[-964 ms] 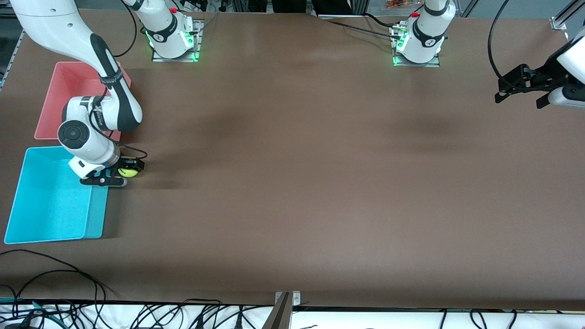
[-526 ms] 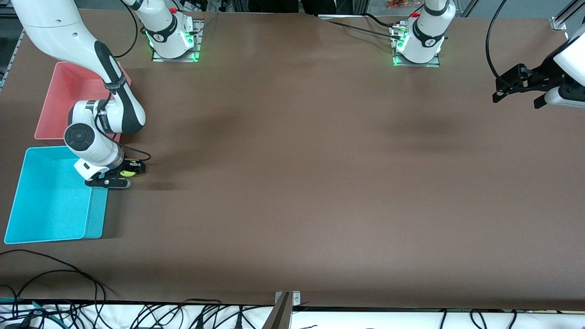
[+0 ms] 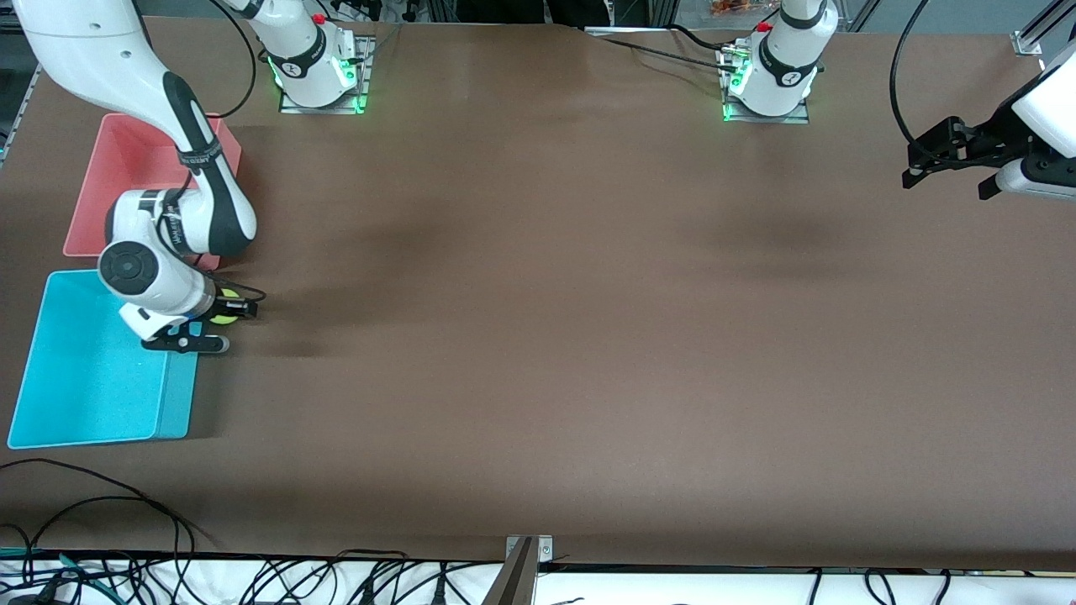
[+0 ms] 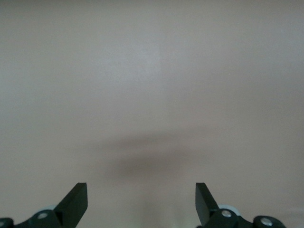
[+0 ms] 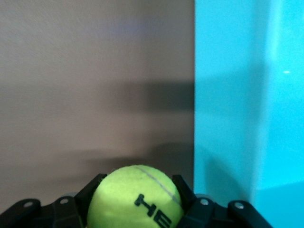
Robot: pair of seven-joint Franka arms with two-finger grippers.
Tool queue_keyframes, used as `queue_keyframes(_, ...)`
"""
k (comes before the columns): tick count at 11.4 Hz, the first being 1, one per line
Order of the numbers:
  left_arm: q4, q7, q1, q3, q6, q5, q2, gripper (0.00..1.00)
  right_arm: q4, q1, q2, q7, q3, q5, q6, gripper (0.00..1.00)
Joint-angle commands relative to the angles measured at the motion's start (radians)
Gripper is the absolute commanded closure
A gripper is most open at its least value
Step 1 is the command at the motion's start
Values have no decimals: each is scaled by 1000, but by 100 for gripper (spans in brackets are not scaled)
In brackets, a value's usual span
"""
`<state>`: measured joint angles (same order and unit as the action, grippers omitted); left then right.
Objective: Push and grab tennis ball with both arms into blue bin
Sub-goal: 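Lift the ball with the right gripper over the blue bin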
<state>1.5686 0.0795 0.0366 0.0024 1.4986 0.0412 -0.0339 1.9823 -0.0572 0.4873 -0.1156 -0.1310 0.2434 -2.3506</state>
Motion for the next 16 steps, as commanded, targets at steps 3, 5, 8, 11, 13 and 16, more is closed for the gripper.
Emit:
queue_keyframes(3,13,-15,5,-2,8,-14,-18,0,-256,11,-41,152,10,-53,440,61)
queue_keyframes(5,13,-15,5,-4,8,-12,-18,0,-272,65,-39,343,-41,-108,461,60)
queue_keyframes(8,13,-15,5,-4,8,-12,-18,0,-276,192,3,580,-41,-217,426,58)
queue_keyframes(11,13,-15,5,-4,8,-9,-18,0,-278,260,77,724,-39,-298,361,58)
queue_keyframes(13,13,-17,5,-4,8,-7,-18,0,-284,272,123,809,-39,-380,315,58)
queue_keyframes(16,13,-17,6,-7,8,-6,-18,0,-287,272,140,797,-39,-386,313,0)
